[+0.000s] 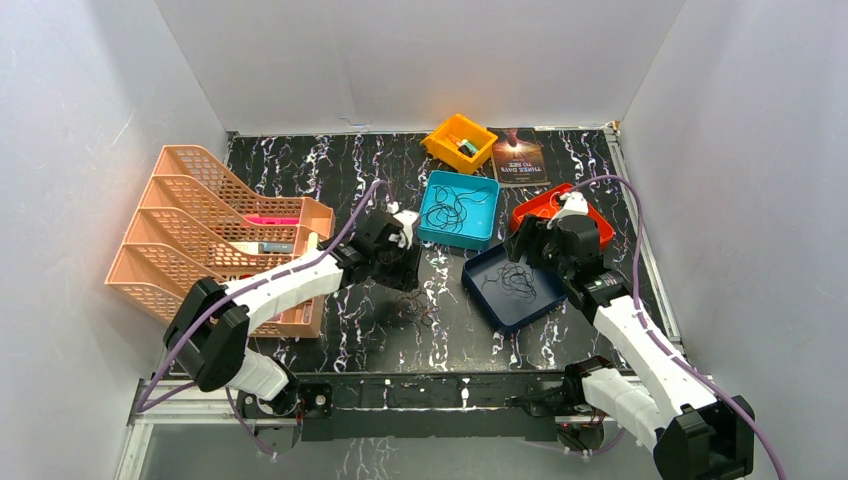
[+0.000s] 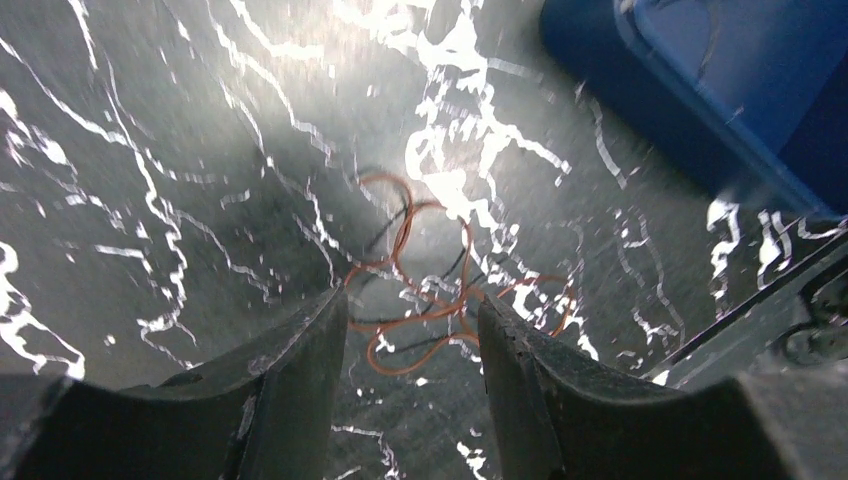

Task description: Untangle the cables

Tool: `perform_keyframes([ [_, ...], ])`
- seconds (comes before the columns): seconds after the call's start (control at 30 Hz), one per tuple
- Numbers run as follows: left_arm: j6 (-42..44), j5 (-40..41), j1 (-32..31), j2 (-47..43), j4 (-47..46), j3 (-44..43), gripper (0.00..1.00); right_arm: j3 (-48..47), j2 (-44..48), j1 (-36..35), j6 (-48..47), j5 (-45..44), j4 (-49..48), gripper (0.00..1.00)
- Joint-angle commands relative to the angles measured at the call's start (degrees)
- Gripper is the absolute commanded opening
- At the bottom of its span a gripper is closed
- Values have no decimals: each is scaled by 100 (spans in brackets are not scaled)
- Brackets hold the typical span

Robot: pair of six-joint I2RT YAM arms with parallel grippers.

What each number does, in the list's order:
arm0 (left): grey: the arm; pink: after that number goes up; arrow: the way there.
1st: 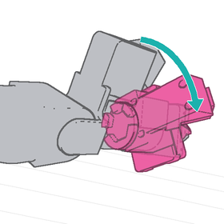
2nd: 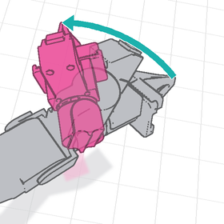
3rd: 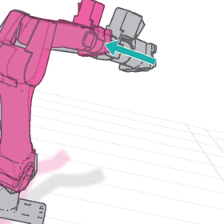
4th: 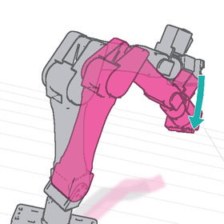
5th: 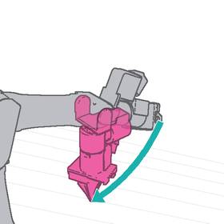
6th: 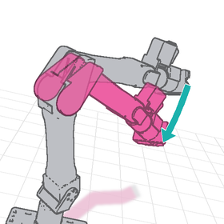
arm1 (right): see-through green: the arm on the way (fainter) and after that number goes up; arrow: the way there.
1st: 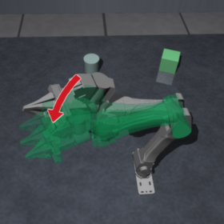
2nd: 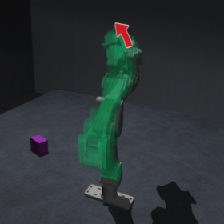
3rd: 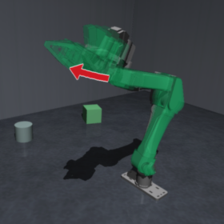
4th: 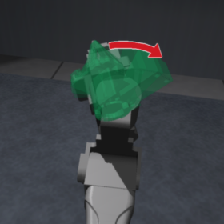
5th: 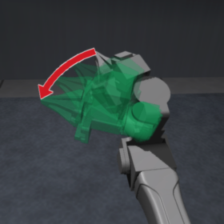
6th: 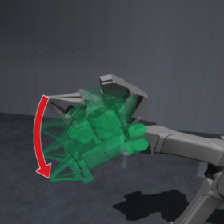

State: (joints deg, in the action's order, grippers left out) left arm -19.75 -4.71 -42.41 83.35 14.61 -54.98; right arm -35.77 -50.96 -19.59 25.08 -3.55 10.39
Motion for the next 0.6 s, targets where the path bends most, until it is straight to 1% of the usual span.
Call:
perform_keyframes([
  [0.0, -104, 67, -90, -377, 468, 325, 49, 27, 0, 11, -76, 137, -348, 82],
  [0.17, -187, 366, -118, -553, 726, 585, 49, 8, -72, 14, -31, 212, -389, 82],
  [0.27, -275, 487, -119, -738, 704, 760, 49, 14, -100, 15, -6, 238, -420, 82],
  [0.43, -284, 169, -118, -523, 441, 809, 47, 12, -167, 10, 40, 352, -478, 82],
  [0.57, -237, -86, -118, -362, 98, 882, 47, 11, -156, 10, 50, 364, -462, 82],
])
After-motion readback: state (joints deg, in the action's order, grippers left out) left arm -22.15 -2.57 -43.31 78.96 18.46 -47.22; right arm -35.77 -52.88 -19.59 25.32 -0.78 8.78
